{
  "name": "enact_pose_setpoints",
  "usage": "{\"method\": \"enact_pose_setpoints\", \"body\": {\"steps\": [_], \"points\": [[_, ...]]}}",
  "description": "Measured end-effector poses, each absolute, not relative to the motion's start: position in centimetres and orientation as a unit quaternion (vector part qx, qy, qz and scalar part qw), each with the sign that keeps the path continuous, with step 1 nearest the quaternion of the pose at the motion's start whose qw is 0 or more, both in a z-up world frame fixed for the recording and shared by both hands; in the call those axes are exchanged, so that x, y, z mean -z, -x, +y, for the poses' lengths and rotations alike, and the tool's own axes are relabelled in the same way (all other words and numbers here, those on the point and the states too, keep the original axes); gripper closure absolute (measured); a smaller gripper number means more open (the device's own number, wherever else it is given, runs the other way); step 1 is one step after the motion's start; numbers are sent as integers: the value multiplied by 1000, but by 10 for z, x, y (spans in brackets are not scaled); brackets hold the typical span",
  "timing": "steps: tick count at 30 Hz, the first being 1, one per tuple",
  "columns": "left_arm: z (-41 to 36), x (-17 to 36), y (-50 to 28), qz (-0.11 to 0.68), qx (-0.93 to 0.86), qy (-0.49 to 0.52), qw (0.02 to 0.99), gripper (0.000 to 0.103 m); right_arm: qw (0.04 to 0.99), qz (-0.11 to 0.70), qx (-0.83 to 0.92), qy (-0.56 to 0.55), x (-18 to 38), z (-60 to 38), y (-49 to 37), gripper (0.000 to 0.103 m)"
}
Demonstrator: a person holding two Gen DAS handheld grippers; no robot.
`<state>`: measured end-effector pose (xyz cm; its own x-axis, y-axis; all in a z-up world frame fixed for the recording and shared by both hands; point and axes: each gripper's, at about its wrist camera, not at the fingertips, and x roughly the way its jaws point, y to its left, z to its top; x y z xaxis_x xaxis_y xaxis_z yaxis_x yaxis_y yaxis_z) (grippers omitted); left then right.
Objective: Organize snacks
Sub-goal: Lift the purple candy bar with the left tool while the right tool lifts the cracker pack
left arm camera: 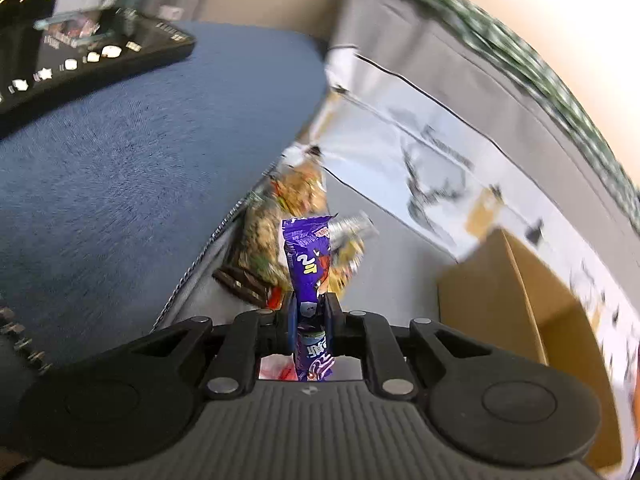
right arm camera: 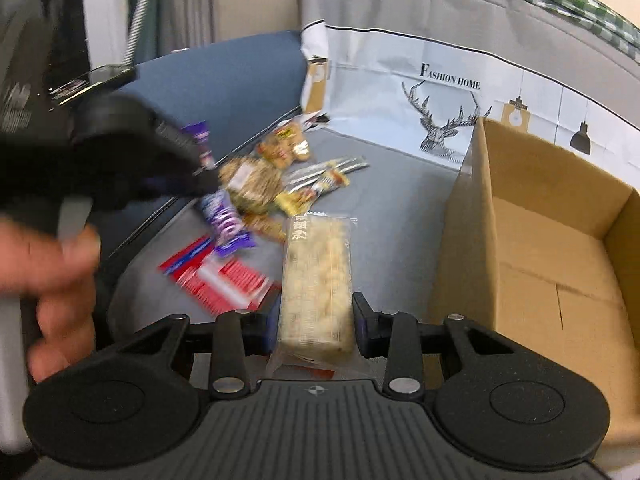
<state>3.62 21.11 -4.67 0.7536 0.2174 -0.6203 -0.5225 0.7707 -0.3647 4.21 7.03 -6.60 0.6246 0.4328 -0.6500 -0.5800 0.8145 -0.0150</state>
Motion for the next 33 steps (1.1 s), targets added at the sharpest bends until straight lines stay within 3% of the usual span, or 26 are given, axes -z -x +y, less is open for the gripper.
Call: {"method": "enact_pose_setpoints", "body": {"steps": [7, 14, 33], "points": [[182, 63, -20, 333, -168, 258, 891, 89, 884, 364, -274, 105, 99, 58, -23, 65], [192, 91, -32, 395, -152, 320, 848, 88, 879, 379, -270, 106, 113, 44, -17, 65], [186, 105, -41, 415, -165, 303, 842, 74, 867, 385, -304, 81, 120, 38, -27, 54]]}}
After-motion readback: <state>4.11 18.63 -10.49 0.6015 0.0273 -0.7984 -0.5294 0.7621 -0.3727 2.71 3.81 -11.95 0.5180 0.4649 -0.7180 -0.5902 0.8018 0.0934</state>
